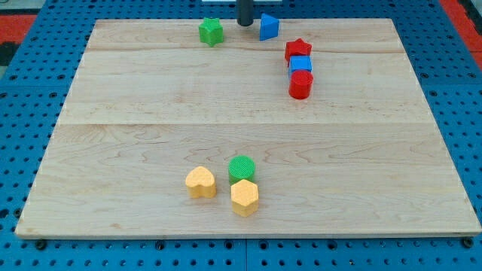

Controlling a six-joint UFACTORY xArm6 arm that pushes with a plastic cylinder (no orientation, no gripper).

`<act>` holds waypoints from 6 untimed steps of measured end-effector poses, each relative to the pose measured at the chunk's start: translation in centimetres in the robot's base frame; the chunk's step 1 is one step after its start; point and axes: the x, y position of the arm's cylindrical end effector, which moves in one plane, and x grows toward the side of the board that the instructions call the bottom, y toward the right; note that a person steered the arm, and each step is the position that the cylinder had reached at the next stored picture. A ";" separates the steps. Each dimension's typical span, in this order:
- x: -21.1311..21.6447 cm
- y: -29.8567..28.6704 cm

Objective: Place the blue triangle above the red star

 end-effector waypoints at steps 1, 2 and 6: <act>1.7 1.5; 4.5 3.5; 1.7 5.5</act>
